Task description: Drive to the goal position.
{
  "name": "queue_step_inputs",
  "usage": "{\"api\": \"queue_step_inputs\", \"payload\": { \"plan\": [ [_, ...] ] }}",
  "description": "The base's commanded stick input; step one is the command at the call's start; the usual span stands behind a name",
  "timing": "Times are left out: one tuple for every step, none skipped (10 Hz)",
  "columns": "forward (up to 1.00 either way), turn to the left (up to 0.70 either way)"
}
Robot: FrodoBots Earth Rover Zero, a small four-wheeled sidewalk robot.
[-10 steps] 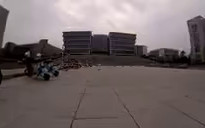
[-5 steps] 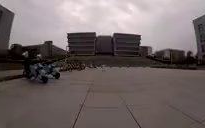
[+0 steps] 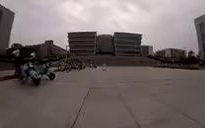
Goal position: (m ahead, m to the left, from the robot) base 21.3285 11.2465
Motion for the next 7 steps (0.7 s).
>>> {"api": "queue_step_inputs", "payload": {
  "plan": [
    [1.00, 0.00],
    [1.00, 0.00],
    [1.00, 0.00],
    [1.00, 0.00],
    [1.00, 0.00],
    [1.00, 0.00],
    [1.00, 0.00]
  ]
}}
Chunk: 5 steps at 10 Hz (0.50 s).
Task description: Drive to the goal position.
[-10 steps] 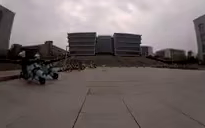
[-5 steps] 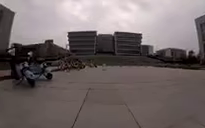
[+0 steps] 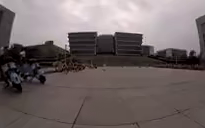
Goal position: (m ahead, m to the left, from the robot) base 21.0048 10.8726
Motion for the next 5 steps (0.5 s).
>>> {"api": "queue_step_inputs", "payload": {
  "plan": [
    [1.00, 0.00],
    [1.00, 0.00],
    [1.00, 0.00],
    [1.00, 0.00],
    [1.00, 0.00]
  ]
}}
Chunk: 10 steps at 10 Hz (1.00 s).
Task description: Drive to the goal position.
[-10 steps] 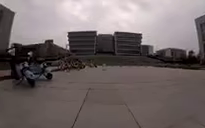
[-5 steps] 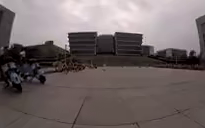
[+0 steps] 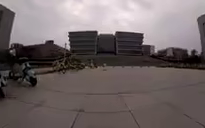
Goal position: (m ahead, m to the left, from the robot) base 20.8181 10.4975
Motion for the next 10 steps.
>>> {"api": "queue_step_inputs", "payload": {
  "plan": [
    [1.00, 0.00],
    [1.00, 0.00],
    [1.00, 0.00],
    [1.00, 0.00],
    [1.00, 0.00],
    [1.00, 0.00],
    [1.00, 0.00],
    [1.00, 0.00],
    [1.00, 0.00],
    [1.00, -0.11]
  ]
}}
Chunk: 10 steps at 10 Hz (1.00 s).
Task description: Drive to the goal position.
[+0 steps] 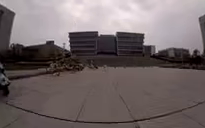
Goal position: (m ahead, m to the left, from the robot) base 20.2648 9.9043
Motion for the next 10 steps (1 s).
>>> {"api": "queue_step_inputs", "payload": {
  "plan": [
    [1.00, -0.27],
    [1.00, -0.27],
    [1.00, -0.27],
    [1.00, -0.02],
    [1.00, 0.00],
    [1.00, 0.00],
    [1.00, 0.00],
    [1.00, 0.00],
    [1.00, 0.00],
    [1.00, 0.00]
  ]
}}
